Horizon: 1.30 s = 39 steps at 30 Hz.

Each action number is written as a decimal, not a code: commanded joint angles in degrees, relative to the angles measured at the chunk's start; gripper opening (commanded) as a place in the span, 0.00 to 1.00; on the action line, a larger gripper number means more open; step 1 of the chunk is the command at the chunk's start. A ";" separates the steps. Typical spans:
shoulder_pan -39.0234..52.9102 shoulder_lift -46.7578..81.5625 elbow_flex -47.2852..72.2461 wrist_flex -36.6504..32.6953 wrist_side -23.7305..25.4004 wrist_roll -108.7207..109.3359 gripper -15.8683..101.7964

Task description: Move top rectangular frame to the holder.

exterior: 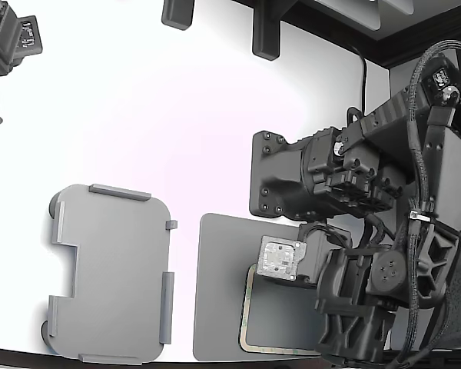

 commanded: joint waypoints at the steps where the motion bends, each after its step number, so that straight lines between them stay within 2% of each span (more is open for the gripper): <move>1: -0.53 1.32 -0.79 -0.35 -0.09 0.00 0.84; 3: -0.53 1.05 -0.62 -0.79 -0.09 0.00 0.82; 5: -0.53 0.88 -0.26 -1.23 -0.09 0.09 0.75; 9: -0.53 0.62 0.00 -1.76 -0.18 0.26 0.49; 10: -0.53 0.53 0.09 -1.85 -0.26 0.26 0.39; 16: -0.62 0.09 -1.76 -0.09 0.35 0.44 0.05; 21: -2.20 0.44 -8.79 5.27 1.23 3.08 0.04; 27: -6.33 -1.76 -28.04 17.31 3.34 12.22 0.04; 33: -11.95 -0.35 -37.62 17.40 4.92 21.36 0.04; 39: -18.98 -0.35 -37.71 17.40 9.58 26.28 0.04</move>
